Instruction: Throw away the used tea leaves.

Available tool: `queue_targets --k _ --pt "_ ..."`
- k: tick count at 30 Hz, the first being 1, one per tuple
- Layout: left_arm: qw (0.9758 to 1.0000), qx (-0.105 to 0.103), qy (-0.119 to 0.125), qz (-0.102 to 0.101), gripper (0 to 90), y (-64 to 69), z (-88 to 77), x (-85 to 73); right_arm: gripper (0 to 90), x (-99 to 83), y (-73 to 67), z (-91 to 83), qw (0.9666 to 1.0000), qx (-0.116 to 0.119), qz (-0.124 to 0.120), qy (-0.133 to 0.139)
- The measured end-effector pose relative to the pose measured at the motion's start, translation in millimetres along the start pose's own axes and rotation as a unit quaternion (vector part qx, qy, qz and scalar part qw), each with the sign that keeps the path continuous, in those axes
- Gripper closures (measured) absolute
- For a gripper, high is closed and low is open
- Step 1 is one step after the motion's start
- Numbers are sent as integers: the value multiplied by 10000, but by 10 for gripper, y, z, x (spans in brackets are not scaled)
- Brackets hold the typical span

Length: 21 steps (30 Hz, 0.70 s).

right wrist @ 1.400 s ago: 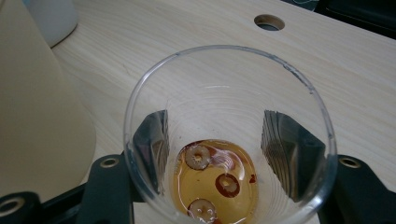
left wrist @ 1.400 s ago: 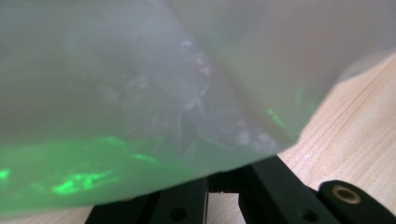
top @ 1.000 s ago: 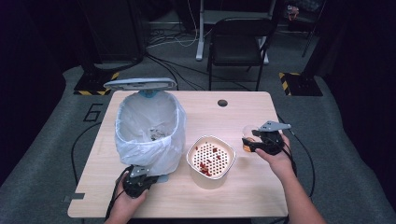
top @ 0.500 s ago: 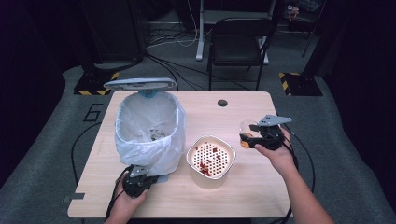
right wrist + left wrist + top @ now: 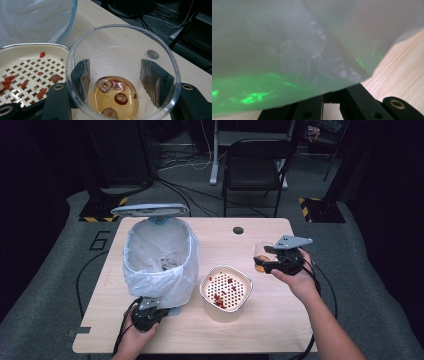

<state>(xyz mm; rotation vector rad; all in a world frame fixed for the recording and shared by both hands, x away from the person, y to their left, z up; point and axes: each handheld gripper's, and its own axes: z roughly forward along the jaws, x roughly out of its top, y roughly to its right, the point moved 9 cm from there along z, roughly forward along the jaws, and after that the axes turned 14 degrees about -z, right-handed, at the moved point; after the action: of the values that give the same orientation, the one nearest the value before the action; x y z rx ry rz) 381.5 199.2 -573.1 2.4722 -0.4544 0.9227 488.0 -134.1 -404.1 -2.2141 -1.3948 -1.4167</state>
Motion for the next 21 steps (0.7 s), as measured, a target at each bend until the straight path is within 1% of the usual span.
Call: queue_targets --k 5,10,14,15,16,17,20,21 --pt "10000 -2 -3 2 900 0 0 0 414 120 -57 13 9990 77 -446 57" --pt "10000 -2 -3 2 900 0 0 0 418 202 -93 48 9977 187 -650 108" --pt "10000 -2 -1 1 900 -1 0 0 419 267 -112 71 9958 266 -861 186" --pt "10000 -2 -1 1 900 -1 0 0 419 267 -112 71 9958 266 -861 186" --pt "10000 -2 -2 0 900 -1 0 0 420 297 -127 79 9949 362 -912 246" --pt "10000 -2 0 1 900 -1 0 0 419 310 -129 85 9945 397 -934 277" --pt "10000 0 2 -2 900 0 0 0 418 336 -134 101 9931 457 -1035 318" --pt "10000 0 2 -2 900 0 0 0 418 336 -134 101 9931 457 -1035 318"
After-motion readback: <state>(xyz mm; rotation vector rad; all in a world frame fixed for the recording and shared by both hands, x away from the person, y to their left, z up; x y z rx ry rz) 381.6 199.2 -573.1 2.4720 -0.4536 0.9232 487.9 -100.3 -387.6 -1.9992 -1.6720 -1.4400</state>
